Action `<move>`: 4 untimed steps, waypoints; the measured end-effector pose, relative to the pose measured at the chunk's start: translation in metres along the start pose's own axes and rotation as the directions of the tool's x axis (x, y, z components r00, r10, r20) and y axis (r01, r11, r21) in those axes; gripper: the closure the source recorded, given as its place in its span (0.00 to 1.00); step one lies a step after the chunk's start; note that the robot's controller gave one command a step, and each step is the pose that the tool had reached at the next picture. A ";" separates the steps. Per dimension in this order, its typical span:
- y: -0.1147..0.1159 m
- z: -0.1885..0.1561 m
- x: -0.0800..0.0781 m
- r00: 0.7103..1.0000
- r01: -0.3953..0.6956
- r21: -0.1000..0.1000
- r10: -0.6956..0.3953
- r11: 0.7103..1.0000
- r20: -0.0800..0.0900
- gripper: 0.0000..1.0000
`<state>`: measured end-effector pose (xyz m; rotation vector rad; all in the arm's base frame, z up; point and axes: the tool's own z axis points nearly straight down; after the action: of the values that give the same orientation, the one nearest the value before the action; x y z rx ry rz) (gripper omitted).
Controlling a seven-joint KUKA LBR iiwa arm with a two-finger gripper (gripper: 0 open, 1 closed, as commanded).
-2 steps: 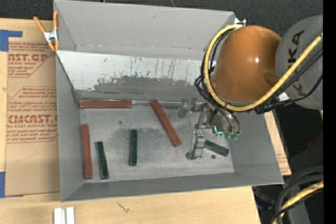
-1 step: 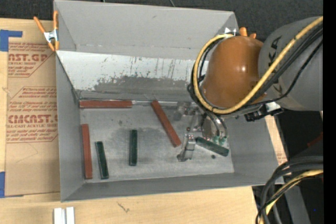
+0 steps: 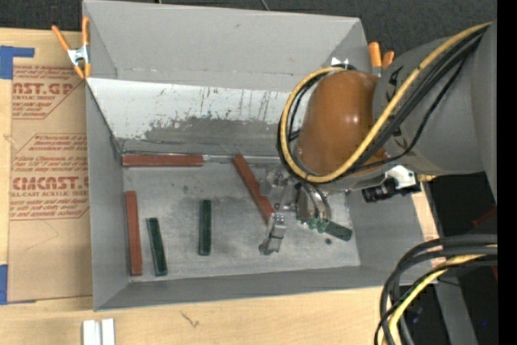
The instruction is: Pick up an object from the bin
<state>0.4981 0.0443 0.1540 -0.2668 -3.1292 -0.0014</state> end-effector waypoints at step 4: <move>-0.042 0.083 -0.072 0.997 0.075 0.000 -0.075 0.997 0.004 0.00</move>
Offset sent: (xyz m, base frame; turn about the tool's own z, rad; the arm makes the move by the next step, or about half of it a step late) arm 0.0367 -0.0260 -0.0827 -0.2362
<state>0.5620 -0.0091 0.0708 -0.1489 -3.1412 -0.0013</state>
